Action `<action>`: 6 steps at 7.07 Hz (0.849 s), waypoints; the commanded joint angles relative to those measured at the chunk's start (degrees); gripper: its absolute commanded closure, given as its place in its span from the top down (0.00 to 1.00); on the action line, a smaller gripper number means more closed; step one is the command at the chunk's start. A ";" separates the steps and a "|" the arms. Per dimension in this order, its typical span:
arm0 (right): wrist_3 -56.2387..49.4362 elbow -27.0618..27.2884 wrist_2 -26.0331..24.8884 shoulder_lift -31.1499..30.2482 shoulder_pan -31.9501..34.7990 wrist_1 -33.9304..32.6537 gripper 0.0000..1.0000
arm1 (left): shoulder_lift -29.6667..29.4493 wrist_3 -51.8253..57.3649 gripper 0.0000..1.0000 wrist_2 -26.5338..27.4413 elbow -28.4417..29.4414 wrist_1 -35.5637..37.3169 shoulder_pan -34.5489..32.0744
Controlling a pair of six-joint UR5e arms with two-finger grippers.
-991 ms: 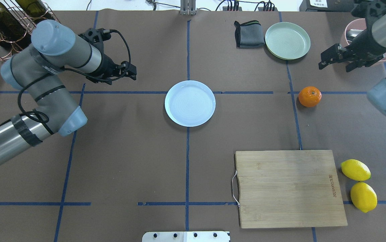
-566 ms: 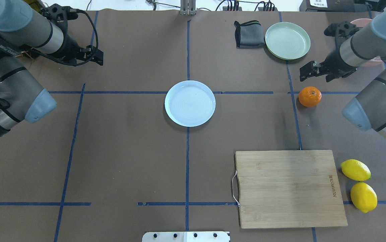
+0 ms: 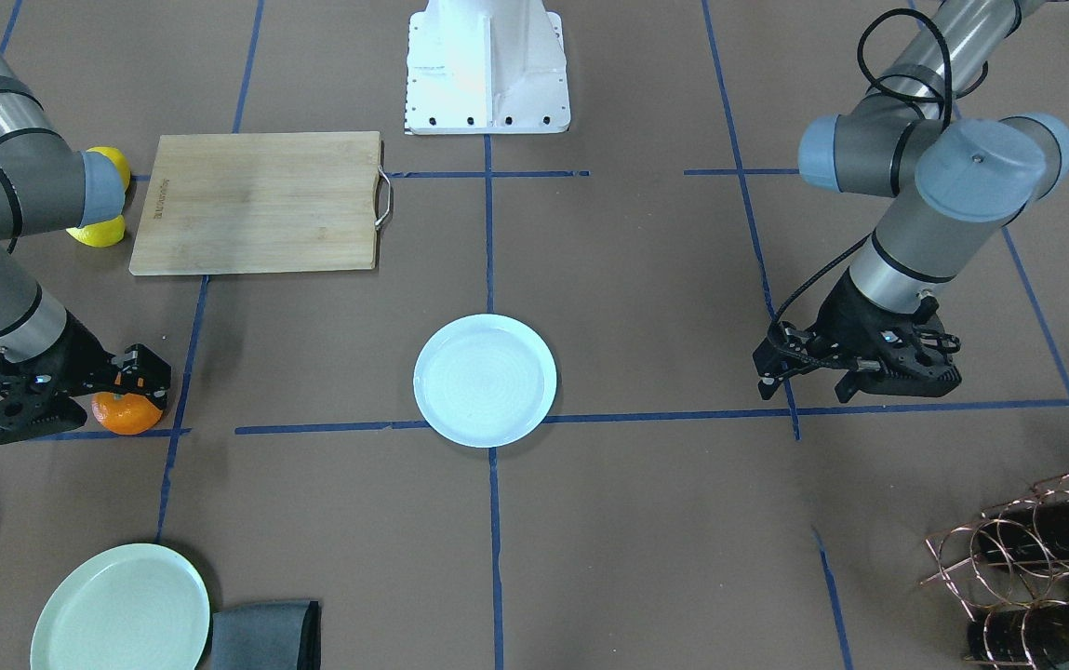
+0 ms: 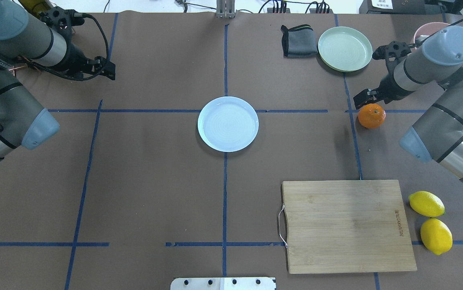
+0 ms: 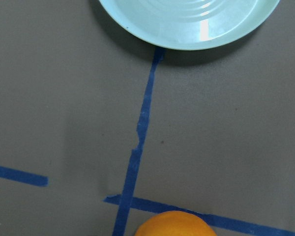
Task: Pick orange to plate
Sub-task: 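Lower the right gripper onto the orange and close it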
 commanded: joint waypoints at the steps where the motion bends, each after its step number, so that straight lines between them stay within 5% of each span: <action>1: -2.29 -2.57 -0.03 0.17 -0.15 0.62 1.00 | 0.25 0.01 1.00 0.00 -0.01 -0.20 -0.01; 6: -2.47 -4.95 0.23 2.46 -1.38 0.01 1.00 | 0.25 -0.08 1.00 -0.09 -0.10 -0.20 -0.01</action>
